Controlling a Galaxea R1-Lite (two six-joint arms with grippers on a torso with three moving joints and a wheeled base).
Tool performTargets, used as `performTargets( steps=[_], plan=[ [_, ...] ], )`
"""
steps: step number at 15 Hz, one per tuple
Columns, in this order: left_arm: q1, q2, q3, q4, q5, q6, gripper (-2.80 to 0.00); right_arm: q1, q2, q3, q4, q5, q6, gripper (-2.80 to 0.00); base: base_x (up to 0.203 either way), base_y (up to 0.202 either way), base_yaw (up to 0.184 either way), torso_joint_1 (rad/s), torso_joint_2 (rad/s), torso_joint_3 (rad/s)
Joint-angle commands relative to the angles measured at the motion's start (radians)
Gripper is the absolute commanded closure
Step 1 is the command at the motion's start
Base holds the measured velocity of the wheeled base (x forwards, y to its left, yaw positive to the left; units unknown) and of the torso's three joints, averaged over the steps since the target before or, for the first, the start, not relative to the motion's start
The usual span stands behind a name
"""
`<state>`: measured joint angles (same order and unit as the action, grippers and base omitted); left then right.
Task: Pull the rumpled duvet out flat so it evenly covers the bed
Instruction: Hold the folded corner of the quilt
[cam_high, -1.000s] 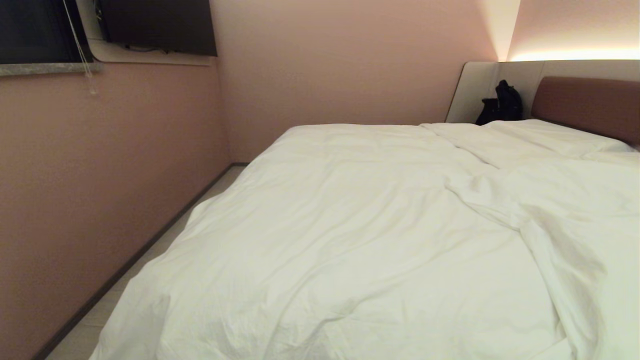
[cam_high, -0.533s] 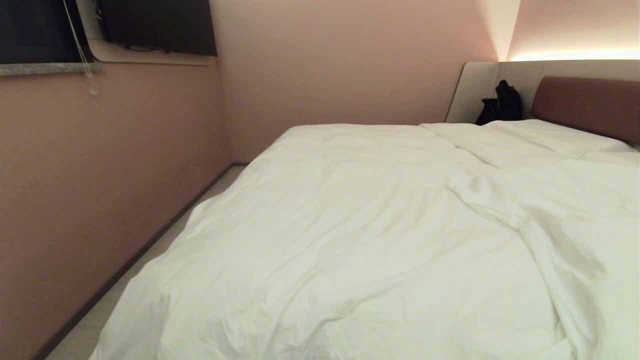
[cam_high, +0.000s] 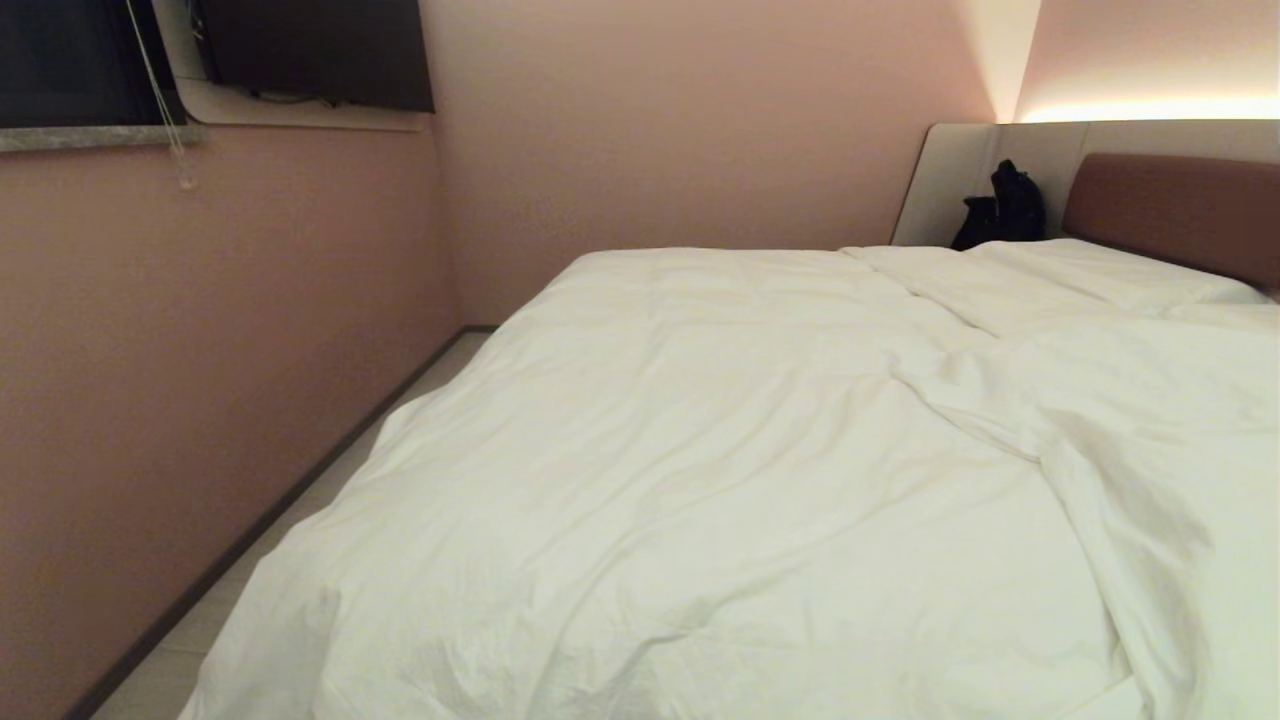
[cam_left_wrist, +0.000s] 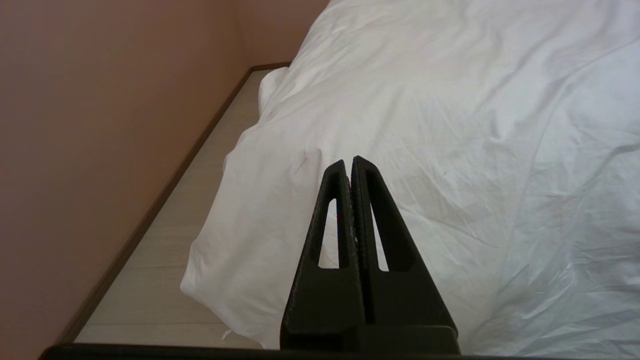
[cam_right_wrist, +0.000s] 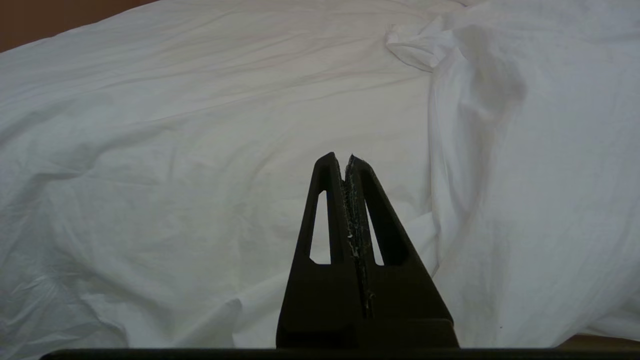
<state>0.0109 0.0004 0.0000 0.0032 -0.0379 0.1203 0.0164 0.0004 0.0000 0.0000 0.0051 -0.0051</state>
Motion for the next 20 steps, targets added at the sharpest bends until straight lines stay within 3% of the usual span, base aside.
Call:
performTargets(
  steps=[1, 20],
  plan=[
    [0.0, 0.0, 0.0, 0.0, 0.0, 0.001, 0.0, 0.0, 0.0, 0.0, 0.0, -0.001, 0.0, 0.0, 0.0, 0.0, 0.0, 0.0, 0.0, 0.0],
    [0.0, 0.0, 0.0, 0.001, 0.001, 0.001, 0.0, 0.0, 0.0, 0.0, 0.0, 0.0, 0.001, 0.0, 0.0, 0.0, 0.0, 0.0, 0.0, 0.0]
  ],
)
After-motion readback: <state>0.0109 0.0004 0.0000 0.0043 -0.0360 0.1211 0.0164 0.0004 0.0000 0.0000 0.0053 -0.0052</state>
